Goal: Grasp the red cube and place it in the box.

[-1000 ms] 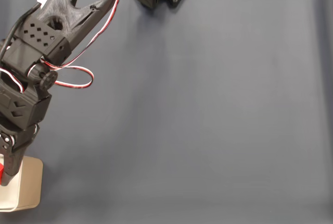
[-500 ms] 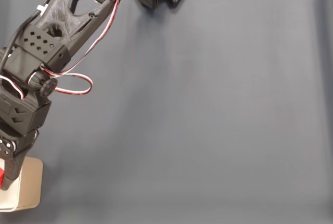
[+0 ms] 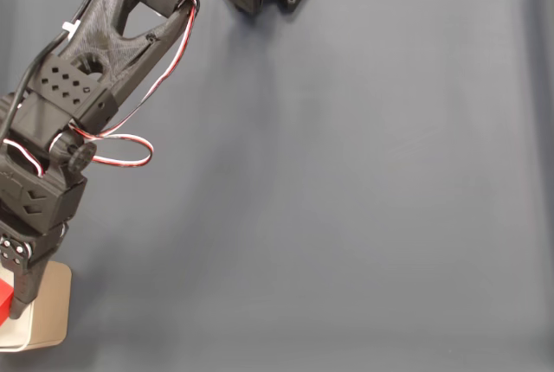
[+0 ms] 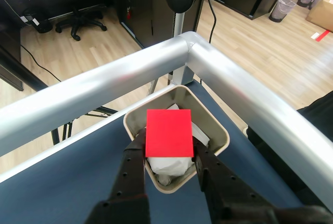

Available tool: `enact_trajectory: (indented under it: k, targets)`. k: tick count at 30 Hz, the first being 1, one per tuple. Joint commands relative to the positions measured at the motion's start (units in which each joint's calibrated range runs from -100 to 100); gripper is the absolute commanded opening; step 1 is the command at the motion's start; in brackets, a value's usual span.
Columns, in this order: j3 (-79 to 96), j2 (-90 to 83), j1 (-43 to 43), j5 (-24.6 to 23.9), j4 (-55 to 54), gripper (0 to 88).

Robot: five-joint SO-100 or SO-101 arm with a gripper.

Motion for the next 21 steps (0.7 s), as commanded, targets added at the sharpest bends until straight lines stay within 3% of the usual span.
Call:
enact_trajectory:
  k: [1,21]
  targets:
    - [-3.86,-1.00,0.94,0.44,-1.41,1.0]
    - [-4.05,-0.83,1.51,0.34,-1.66,1.4]
